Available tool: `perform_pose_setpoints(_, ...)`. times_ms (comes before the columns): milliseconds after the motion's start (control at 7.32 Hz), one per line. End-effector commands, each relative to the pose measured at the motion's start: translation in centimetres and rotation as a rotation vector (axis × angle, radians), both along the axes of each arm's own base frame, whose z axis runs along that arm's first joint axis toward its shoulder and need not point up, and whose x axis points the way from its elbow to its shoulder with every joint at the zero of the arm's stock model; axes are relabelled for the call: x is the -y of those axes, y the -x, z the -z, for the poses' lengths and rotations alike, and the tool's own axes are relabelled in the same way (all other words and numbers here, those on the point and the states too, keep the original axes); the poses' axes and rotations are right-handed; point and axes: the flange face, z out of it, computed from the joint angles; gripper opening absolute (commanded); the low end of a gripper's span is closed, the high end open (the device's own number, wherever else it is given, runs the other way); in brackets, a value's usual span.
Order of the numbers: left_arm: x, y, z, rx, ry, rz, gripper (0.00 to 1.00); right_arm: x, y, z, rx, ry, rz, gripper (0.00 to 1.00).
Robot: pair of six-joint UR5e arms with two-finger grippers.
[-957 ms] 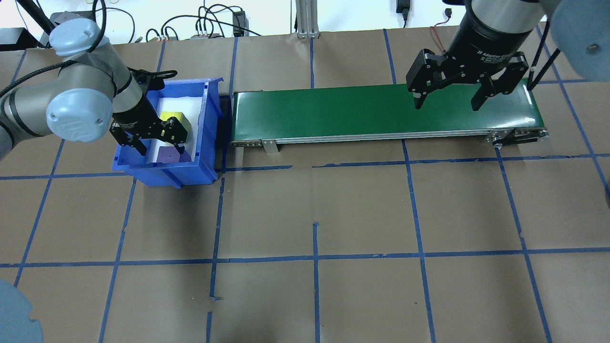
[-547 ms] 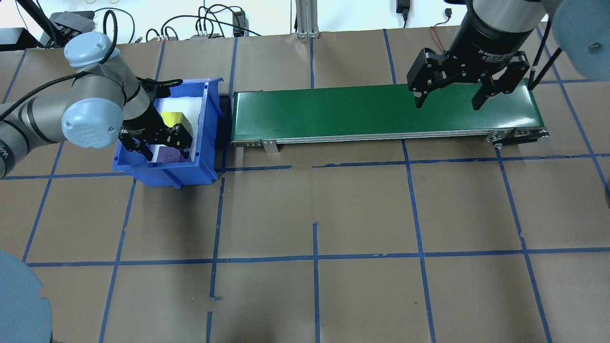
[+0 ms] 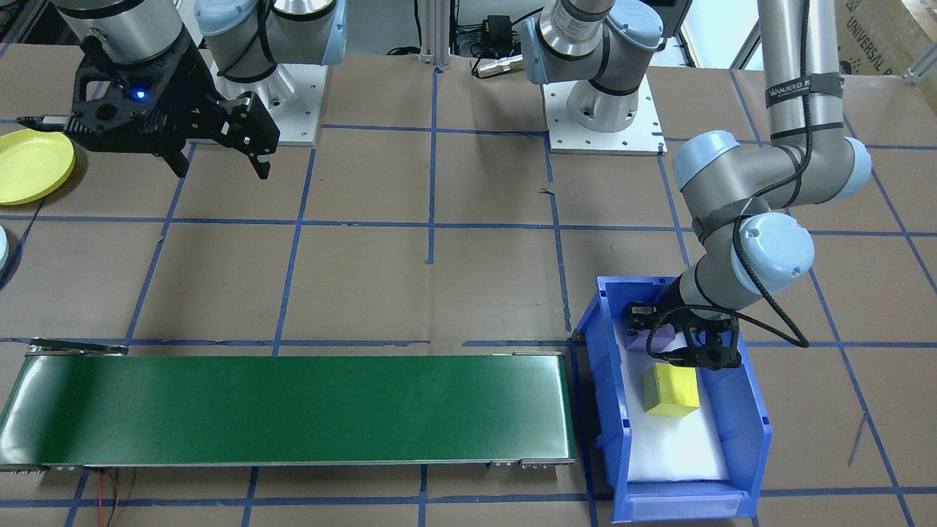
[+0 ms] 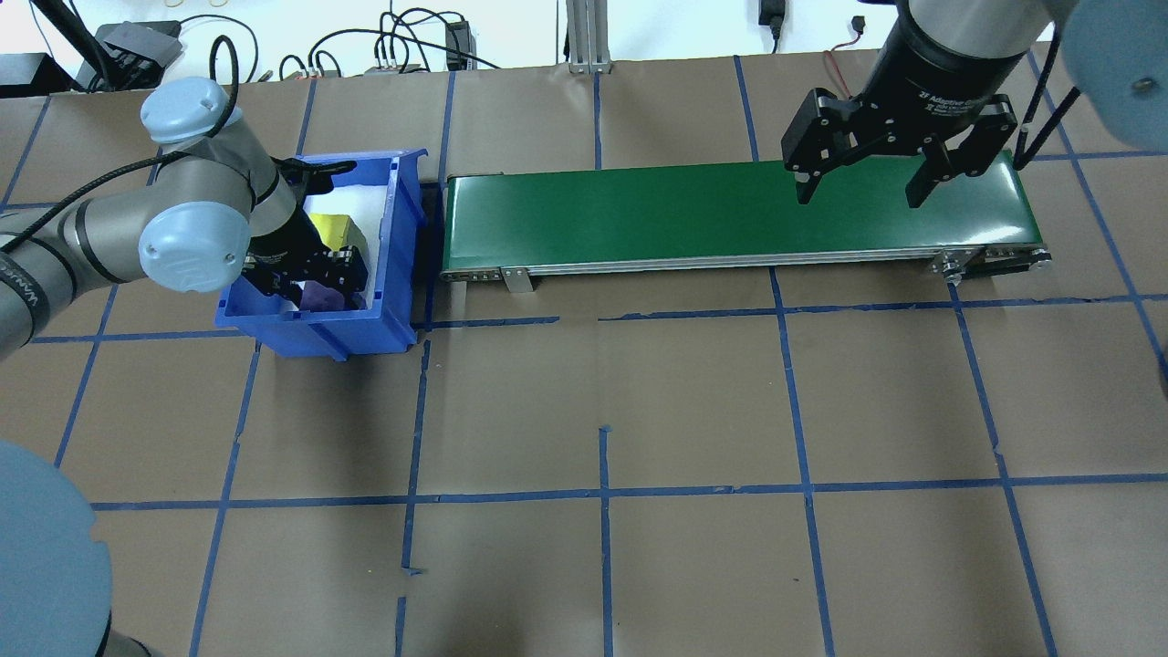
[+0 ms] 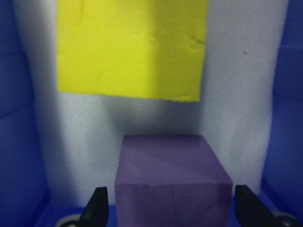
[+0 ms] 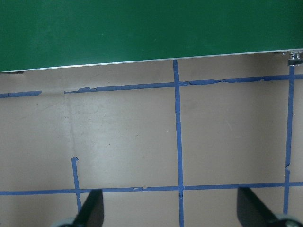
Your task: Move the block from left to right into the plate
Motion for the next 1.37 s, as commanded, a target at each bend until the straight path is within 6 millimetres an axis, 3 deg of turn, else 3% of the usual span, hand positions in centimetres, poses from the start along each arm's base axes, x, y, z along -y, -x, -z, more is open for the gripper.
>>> perform_pose_setpoints(0, -0.1, -0.1, -10.1, 0.038, 0.139, 0.002, 0.13, 0.1, 0.2, -0.2, 0.0, 0.005, 0.004, 1.0)
perform_pose_setpoints(137, -0.4, 0.5, -15.4, 0.044, 0.179, 0.009, 0.13, 0.2, 0.3, -0.5, -0.009, 0.019, -0.005, 1.0)
perform_pose_setpoints(273, -0.3, 1.5, -19.4, 0.039, 0.219, 0.021, 0.13, 0.2, 0.0, -0.6, -0.002, 0.026, 0.002, 1.0)
perform_pose_setpoints(410, -0.1, 4.4, -21.2, 0.033, 0.25, 0.05, 0.13, 0.3, 0.1, -0.8, -0.012, 0.036, 0.017, 1.0)
perform_pose_setpoints(547, -0.6, 9.5, -20.6, 0.016, 0.242, 0.065, 0.13, 0.7, 1.4, -1.1, -0.108, 0.064, 0.024, 1.0)
perform_pose_setpoints(683, -0.3, 13.2, -18.7, 0.004, 0.222, 0.017, 0.13, 0.5, 1.8, -1.3, -0.174, 0.065, 0.016, 1.0)
perform_pose_setpoints(957, 3.2, 17.0, -12.0, -0.098, 0.235, 0.031, 0.13, 0.5, 1.2, -1.3, -0.091, 0.056, 0.017, 1.0)
perform_pose_setpoints(1093, 4.8, 20.0, -7.8, -0.136, 0.25, 0.066, 0.13, 0.3, 0.3, -1.1, -0.079, 0.054, -0.002, 1.0)
perform_pose_setpoints(1230, 6.0, 21.2, -5.1, -0.151, 0.275, 0.076, 0.13, 0.3, -0.5, -0.4, -0.04, 0.037, -0.012, 1.0)
